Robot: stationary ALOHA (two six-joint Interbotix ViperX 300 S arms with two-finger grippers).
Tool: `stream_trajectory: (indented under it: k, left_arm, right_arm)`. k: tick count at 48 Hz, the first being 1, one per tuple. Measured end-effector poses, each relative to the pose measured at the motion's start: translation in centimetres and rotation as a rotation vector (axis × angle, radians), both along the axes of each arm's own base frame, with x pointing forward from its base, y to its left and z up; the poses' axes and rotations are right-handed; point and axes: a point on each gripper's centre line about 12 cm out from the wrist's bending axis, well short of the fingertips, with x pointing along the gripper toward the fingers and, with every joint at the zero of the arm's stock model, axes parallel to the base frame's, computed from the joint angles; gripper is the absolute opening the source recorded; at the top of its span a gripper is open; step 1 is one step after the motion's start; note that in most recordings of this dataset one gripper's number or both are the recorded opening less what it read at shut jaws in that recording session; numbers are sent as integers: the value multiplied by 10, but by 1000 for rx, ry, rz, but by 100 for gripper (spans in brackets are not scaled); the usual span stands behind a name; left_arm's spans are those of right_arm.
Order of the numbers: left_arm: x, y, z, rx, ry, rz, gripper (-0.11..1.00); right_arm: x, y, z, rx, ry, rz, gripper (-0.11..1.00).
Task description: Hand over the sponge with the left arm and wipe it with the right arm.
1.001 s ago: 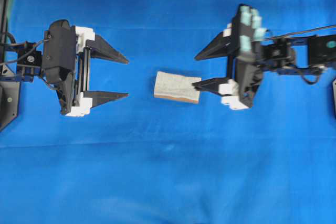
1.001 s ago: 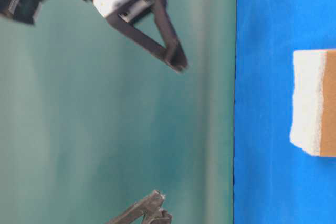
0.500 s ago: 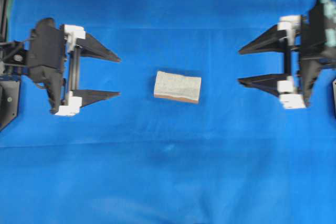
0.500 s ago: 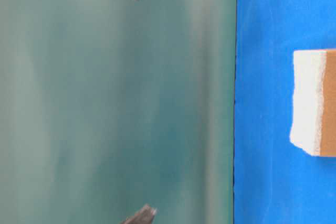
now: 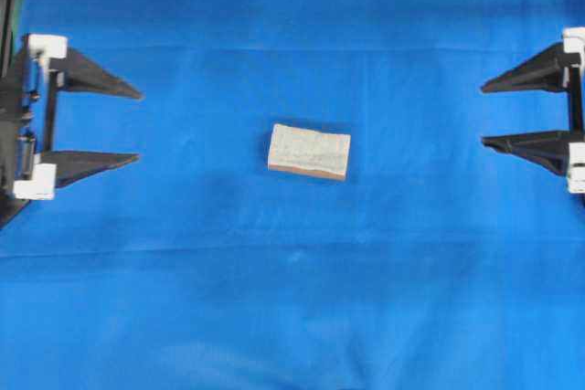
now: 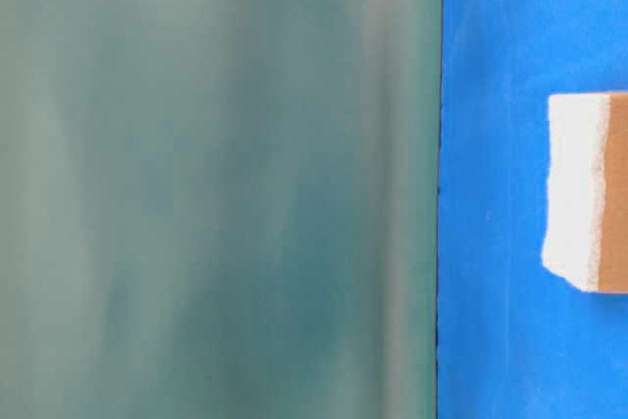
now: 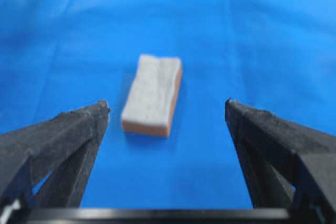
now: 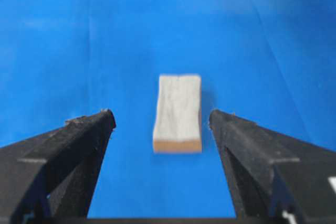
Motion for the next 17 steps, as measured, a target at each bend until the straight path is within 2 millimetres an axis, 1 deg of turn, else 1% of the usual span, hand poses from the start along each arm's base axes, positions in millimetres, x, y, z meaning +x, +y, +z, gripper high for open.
stream_trajectory:
  k: [5,10,17]
  left_arm:
    - [-17,0,-3,7,-27,-2,89]
    - [-30,-1,-6,4,-43,-2,89]
    - [-43,-2,-15,-1,-23,-5,89]
  right_arm:
    - [-7,0,-4,-6,-6,1,74]
    - [-13,1,-13,-6,2,1,74]
    - [-19,1,-29,-4,25,1,74]
